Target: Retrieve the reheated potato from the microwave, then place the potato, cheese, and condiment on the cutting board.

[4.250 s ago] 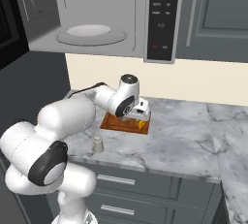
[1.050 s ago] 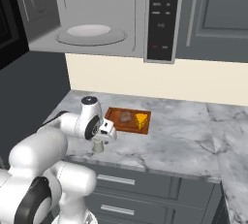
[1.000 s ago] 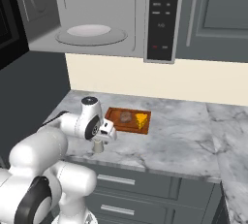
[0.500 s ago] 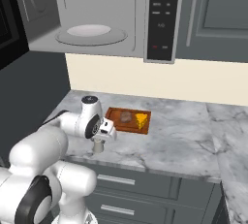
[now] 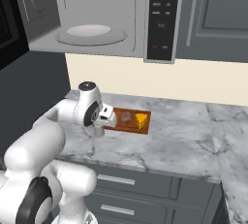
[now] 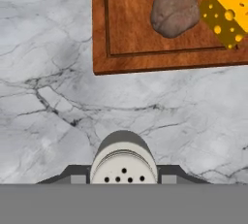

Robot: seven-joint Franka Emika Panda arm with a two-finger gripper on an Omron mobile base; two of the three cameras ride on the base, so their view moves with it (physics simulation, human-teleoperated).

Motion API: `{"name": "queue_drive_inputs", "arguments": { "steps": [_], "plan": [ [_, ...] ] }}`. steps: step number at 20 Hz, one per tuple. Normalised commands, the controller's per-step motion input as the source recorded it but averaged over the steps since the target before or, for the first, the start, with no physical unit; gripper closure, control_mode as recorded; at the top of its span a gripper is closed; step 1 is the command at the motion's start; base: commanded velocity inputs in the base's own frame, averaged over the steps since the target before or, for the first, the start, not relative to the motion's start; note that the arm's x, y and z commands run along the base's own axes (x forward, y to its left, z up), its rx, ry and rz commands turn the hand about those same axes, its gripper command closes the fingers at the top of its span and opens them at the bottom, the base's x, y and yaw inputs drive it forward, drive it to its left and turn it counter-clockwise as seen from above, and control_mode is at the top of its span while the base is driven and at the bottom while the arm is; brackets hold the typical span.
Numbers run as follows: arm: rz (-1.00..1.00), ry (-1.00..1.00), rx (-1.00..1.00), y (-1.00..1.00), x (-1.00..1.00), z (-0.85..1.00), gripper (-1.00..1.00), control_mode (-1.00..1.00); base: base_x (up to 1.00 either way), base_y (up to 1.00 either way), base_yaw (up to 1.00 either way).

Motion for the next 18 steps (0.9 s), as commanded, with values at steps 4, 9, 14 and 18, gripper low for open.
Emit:
{"name": "queue_drive_inputs", "arguments": {
  "steps": [4, 9, 14, 18],
  "plan": [
    [0.0, -0.02, 0.0, 0.0, 0.71, 0.28, 1.0, -1.0, 0.0, 0.0, 0.0],
    [0.0, 0.0, 0.0, 0.0, 0.71, 0.17, 1.0, -1.0, 0.0, 0.0, 0.0],
    [0.0, 0.0, 0.0, 0.0, 0.62, 0.01, 1.0, -1.0, 0.0, 0.0, 0.0],
    [0.0, 0.0, 0.0, 0.0, 0.51, -0.06, 1.0, -1.0, 0.0, 0.0, 0.0]
  ]
}}
